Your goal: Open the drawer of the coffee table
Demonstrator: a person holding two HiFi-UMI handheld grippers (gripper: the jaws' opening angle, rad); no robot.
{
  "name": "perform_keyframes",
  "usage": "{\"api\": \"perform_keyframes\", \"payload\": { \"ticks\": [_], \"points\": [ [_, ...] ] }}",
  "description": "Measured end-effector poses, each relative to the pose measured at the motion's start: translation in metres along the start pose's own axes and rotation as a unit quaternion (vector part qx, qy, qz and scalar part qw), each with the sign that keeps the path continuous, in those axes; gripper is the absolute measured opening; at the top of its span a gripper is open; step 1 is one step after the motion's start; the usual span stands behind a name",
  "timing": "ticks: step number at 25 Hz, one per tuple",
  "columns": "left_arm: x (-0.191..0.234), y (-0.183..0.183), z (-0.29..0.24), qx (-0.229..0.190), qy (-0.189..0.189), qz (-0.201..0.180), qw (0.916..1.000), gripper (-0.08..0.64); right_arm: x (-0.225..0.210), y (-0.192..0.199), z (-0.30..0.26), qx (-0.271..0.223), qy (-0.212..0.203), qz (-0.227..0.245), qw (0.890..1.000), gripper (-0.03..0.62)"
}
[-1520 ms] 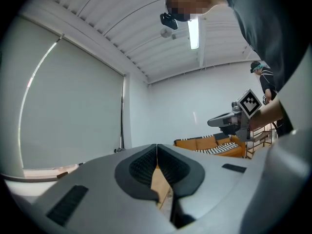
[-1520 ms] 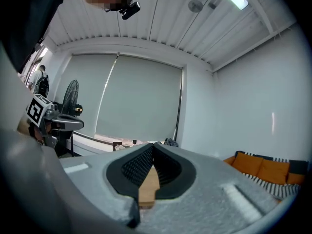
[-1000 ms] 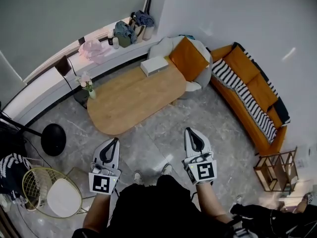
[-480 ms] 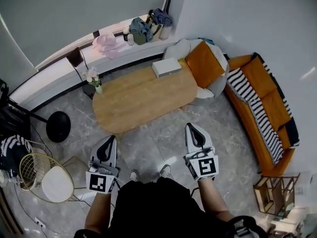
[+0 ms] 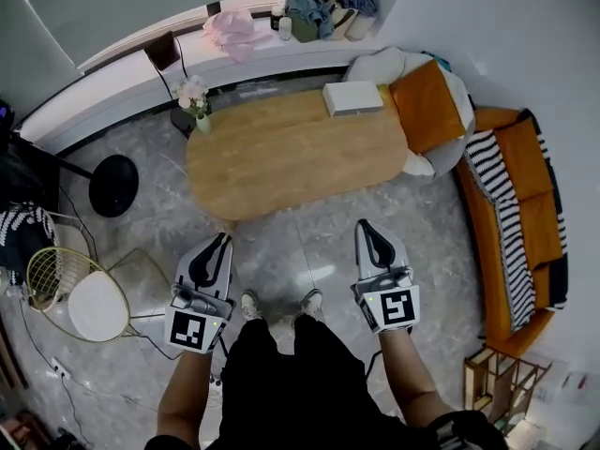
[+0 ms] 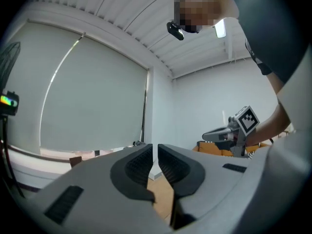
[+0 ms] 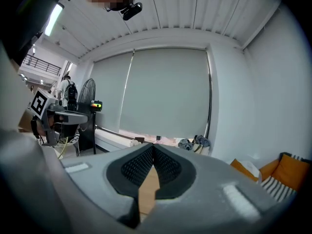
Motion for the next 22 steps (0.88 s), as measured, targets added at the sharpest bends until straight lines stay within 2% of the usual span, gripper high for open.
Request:
{"api": "perform_keyframes", "payload": {
  "ticks": [1, 3, 7, 11, 16, 22],
  "points": [
    [0.006, 0.012, -0.002, 0.003, 0.001, 0.015, 0.9999, 0.018, 0.006, 0.008, -0.012, -0.007, -0.004, -0.008, 1.000, 0.005],
    [0.016, 0.037, -0.005, 0.007, 0.009, 0.030, 0.9995, 0.124, 0.020, 0.027, -0.035, -0.021, -0.012, -0.028, 0.999, 0.005],
    [0.031, 0.108, -0.017, 0.029, 0.011, 0.064, 0.9975, 0.130, 0.048, 0.085, -0.071, 0.024, -0.051, -0.034, 0.998, 0.005],
    [0.041, 0.182, -0.022, 0.029, -0.001, 0.133, 0.9907, 0.169, 0.063, 0.128, -0.098, -0.014, -0.069, -0.044, 0.997, 0.005],
    [0.037, 0.282, -0.031, 0.027, 0.016, 0.166, 0.9856, 0.188, 0.065, 0.221, -0.110, -0.009, -0.097, -0.032, 0.995, 0.005],
    [0.037, 0.413, -0.047, 0.029, 0.040, 0.197, 0.9791, 0.242, 0.048, 0.342, -0.127, -0.014, -0.104, -0.031, 0.994, 0.005]
  ]
}}
Point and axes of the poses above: the fingertips, and each gripper's own axes: z backward along the fingers, x to its left, y out of its underside, the point moved 5 cm from there along z, backward along the fingers, and after that the axes turned 1 degree about -x, right-handed, at the moved point
